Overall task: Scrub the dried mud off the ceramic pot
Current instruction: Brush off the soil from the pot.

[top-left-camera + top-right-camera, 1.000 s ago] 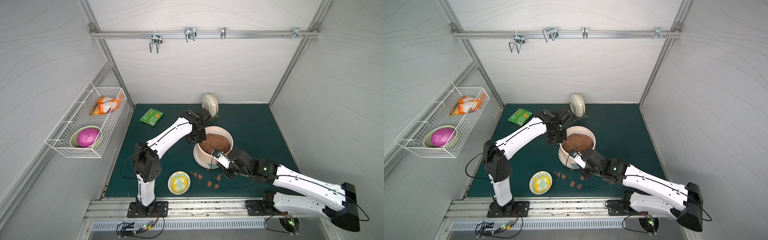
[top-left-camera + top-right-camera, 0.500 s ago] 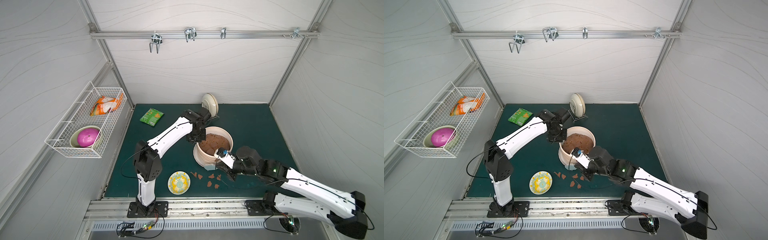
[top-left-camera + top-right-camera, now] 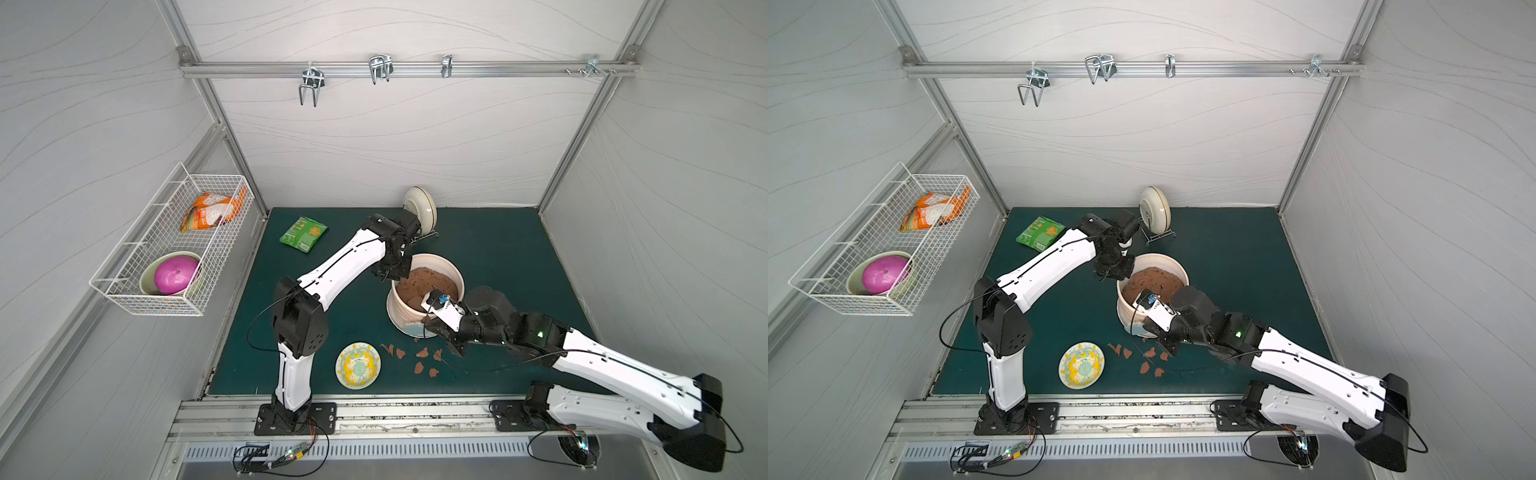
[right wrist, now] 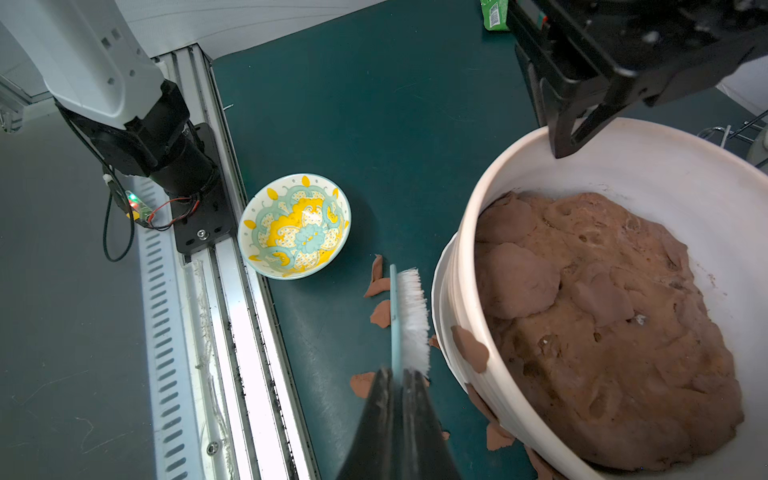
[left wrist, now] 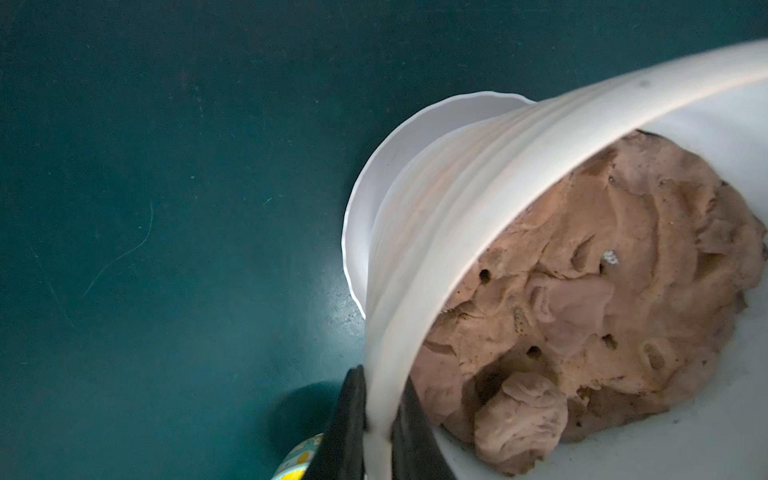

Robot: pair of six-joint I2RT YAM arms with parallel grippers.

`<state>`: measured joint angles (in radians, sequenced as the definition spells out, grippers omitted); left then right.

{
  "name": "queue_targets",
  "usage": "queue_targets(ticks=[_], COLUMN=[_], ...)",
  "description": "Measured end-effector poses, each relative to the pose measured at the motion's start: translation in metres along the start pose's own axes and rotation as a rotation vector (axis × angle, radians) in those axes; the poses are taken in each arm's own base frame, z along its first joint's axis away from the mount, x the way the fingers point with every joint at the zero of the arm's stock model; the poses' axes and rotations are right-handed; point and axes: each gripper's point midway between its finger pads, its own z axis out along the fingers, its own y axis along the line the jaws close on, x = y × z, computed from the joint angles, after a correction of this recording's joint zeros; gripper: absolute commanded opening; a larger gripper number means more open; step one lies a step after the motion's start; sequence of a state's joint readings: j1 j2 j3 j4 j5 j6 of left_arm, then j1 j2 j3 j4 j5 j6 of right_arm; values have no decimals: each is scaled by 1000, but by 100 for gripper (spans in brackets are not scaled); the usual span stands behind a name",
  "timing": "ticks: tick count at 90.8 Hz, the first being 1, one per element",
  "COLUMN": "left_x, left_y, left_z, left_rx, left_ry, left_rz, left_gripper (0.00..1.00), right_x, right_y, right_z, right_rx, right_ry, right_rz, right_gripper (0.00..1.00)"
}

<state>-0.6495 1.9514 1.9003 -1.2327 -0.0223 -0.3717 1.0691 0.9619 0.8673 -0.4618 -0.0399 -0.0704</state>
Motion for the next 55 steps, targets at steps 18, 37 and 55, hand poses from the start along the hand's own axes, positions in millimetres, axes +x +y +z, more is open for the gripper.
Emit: queue_targets(ticks=[18, 37, 55], left_x=[-7, -14, -12], left_y=[0, -1, -4], left_z=[2, 3, -2], left_rx=[8, 22, 60], left_ry=[-21, -42, -56], left_rz=[16, -28, -129], left_gripper=[27, 53, 61], right_x=[0, -2, -3], right_y=[-1, -2, -2], right_z=[0, -3, -4], right_rx=[6, 12, 15], right_ry=[0, -9, -16], right_rz=[0, -2, -3], right_gripper=[0, 0, 0])
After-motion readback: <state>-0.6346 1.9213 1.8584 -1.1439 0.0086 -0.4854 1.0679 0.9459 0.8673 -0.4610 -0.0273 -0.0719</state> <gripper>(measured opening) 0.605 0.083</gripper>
